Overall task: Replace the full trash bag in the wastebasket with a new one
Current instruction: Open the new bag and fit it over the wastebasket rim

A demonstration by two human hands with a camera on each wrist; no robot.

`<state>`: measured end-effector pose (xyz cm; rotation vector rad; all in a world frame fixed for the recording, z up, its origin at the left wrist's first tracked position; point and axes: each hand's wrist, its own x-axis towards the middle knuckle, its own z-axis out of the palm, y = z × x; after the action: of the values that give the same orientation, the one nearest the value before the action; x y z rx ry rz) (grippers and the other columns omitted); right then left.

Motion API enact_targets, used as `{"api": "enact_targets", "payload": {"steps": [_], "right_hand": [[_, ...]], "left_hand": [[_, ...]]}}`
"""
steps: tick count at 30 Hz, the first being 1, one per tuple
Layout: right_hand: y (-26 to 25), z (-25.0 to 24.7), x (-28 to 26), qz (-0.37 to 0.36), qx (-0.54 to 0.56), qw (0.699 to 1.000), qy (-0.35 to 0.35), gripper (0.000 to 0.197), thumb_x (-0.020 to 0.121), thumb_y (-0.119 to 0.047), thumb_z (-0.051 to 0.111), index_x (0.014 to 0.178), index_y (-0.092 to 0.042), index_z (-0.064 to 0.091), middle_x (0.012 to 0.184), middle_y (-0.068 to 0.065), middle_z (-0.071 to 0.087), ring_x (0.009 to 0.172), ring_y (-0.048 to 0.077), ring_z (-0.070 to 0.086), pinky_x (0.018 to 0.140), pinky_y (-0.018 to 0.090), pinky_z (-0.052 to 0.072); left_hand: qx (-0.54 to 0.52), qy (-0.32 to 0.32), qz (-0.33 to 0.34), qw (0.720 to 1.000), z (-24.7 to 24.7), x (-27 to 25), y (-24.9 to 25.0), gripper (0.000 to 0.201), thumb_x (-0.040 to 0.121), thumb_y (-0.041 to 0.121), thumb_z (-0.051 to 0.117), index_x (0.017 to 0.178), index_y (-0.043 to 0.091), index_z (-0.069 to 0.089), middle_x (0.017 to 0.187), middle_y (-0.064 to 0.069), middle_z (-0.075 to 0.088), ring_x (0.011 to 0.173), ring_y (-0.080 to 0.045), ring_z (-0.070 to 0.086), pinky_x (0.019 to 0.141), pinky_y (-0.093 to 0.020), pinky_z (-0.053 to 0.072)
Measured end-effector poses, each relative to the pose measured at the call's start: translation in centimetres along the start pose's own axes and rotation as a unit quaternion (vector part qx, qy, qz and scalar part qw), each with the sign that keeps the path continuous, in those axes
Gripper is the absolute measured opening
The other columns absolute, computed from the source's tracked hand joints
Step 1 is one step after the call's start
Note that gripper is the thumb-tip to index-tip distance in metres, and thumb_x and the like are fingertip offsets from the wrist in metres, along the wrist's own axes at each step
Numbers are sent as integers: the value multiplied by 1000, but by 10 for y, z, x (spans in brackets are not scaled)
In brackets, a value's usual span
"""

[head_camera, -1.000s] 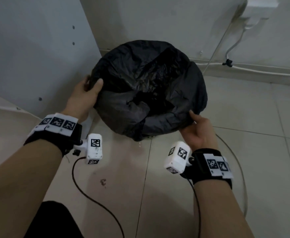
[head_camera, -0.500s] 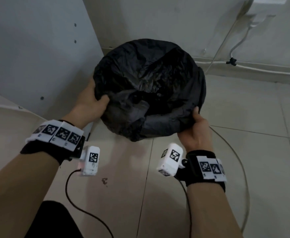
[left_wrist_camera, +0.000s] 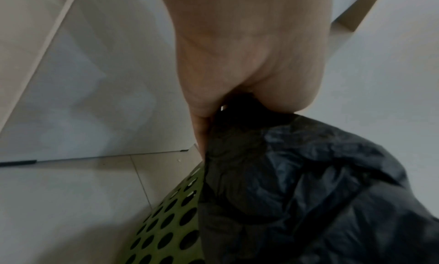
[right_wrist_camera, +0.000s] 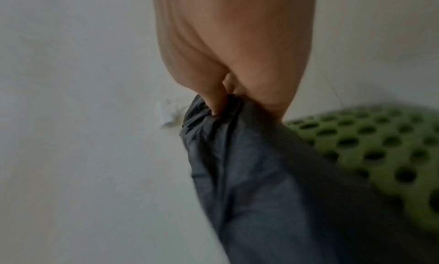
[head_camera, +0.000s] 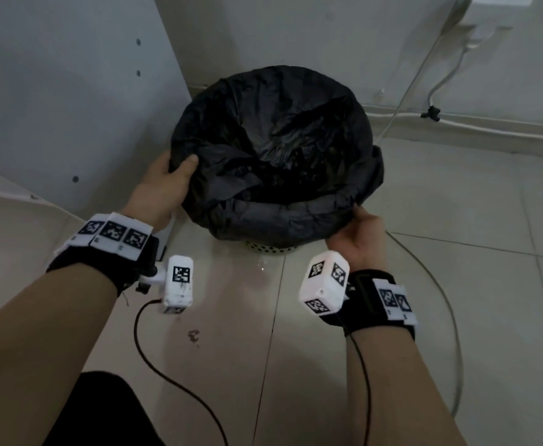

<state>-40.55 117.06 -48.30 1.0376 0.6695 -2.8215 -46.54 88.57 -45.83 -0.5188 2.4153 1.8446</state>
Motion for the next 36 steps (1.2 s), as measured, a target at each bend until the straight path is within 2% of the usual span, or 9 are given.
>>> {"api": "enact_targets", "payload": {"steps": [4, 7, 10, 13, 18, 23, 28, 33, 36], "right_hand": [[-1, -14, -8, -53, -50, 996, 52, 28, 95, -16, 46, 113, -11, 66, 109, 9, 66, 99, 29, 65, 88, 39, 54], [-11, -14, -1, -46, -28, 998, 36, 34, 99, -12, 46, 128, -8, 63, 112, 11, 68, 111, 29, 65, 105, 43, 47], [-10, 1, -3, -12, -52, 998, 15, 39, 103, -10, 34, 120, -2, 68, 97, 13, 76, 94, 28, 71, 106, 38, 43], [-1, 6, -5, -2, -32, 999, -6, 43, 103, -17, 36, 140, -1, 50, 136, 18, 60, 127, 35, 55, 112, 42, 37], [14, -2, -7, -6, 0, 997, -80, 40, 101, -29, 48, 134, -9, 56, 136, 18, 59, 130, 33, 54, 113, 49, 36], [20, -5, -4, -10, 53, 997, -57, 53, 93, -9, 44, 146, -5, 42, 145, 20, 49, 136, 36, 46, 107, 49, 44], [15, -2, -14, -23, 2, 999, -26, 27, 90, -20, 56, 113, -8, 65, 125, 11, 60, 116, 32, 58, 106, 49, 44], [1, 12, -6, -15, 11, 1000, 3, 35, 103, -18, 40, 127, -1, 59, 128, 16, 63, 124, 32, 57, 110, 43, 41], [0, 17, -5, 14, -36, 999, -3, 35, 104, -7, 24, 90, -4, 56, 77, 7, 74, 76, 14, 73, 74, 27, 59]], "left_hand": [[-23, 35, 14, 999, 1, -12, 5, 66, 95, 45, 62, 150, 16, 40, 142, 5, 53, 126, -13, 56, 109, -37, 47], [45, 2, 59, 997, 4, -21, 0, 61, 94, 35, 65, 149, 22, 41, 144, 4, 53, 130, -15, 53, 110, -36, 45], [116, -10, 114, 987, 6, -17, 3, 67, 94, 38, 57, 154, 18, 34, 151, -1, 48, 137, -18, 47, 117, -40, 38], [119, 62, 91, 987, 2, -5, 8, 83, 93, 55, 55, 158, 14, 23, 160, -6, 37, 143, -19, 41, 119, -37, 34], [143, -43, 107, 983, 5, -20, -4, 83, 85, 49, 58, 156, 26, 22, 153, 3, 43, 137, -13, 44, 116, -34, 35], [139, 29, 112, 983, -4, 5, 6, 71, 92, 45, 56, 151, 11, 34, 149, -7, 50, 136, -21, 48, 113, -33, 39], [96, -5, 126, 987, 1, -13, -9, 78, 81, 56, 66, 149, 28, 39, 146, 5, 53, 133, -14, 51, 113, -40, 42], [98, -24, 138, 985, 0, -6, -1, 76, 82, 42, 56, 152, 20, 36, 144, 1, 51, 132, -16, 50, 111, -35, 41], [82, -19, 133, 988, 0, -3, 2, 57, 100, 20, 54, 153, 15, 34, 141, 2, 51, 124, -9, 53, 107, -25, 44]]}}
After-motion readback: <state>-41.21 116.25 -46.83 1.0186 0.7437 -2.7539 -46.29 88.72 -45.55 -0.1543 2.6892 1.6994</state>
